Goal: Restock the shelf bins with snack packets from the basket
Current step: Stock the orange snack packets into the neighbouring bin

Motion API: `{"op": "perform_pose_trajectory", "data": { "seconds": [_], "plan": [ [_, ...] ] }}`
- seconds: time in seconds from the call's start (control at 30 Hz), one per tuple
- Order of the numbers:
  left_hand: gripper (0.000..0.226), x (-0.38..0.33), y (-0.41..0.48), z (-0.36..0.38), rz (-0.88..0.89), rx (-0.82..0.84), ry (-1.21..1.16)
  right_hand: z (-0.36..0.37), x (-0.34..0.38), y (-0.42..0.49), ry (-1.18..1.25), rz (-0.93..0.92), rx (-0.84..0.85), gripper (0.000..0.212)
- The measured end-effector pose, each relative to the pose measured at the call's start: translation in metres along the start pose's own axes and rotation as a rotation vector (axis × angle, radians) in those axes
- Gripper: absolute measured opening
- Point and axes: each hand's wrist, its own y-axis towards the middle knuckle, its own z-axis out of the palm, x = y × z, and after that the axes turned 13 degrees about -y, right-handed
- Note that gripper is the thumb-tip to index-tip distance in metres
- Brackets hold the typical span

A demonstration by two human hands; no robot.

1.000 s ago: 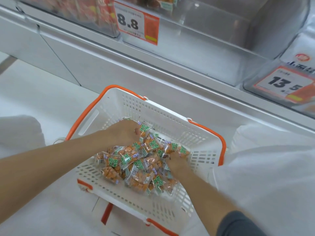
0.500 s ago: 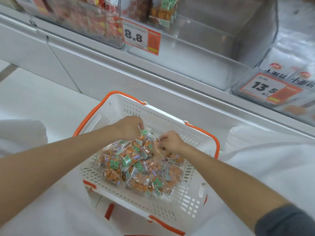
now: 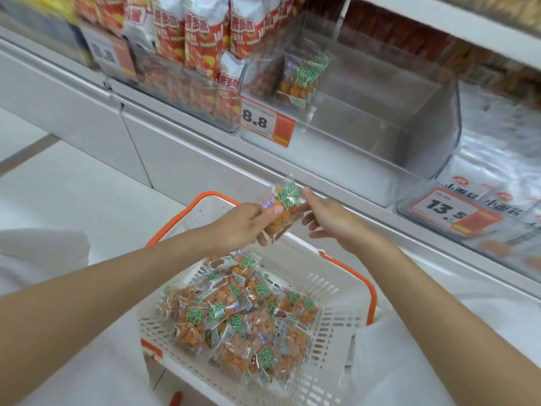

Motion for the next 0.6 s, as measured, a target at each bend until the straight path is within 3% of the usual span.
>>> {"op": "perform_pose_trajectory", "data": {
  "seconds": [0.13,0.23,0.5,0.6],
  "plan": [
    [0.056,-0.010,0.005,-0.005,-0.061,-0.010,-0.148,0.010,0.004,-0.008,-0.096,-0.202,-0.171,0.067],
    [0.057,-0.016,0.010,-0.003,-0.078,0.012,-0.198,0.012,0.011,-0.009,0.013,-0.329,-0.183,0.060],
    [0.050,-0.027,0.024,-0.003,0.076,-0.221,-0.253,0.013,0.011,-0.002,0.320,-0.272,-0.313,0.038],
    [0.032,-0.032,0.029,-0.008,0.132,-0.371,-0.325,0.008,0.012,-0.002,0.367,-0.302,-0.238,0.028]
  ]
}}
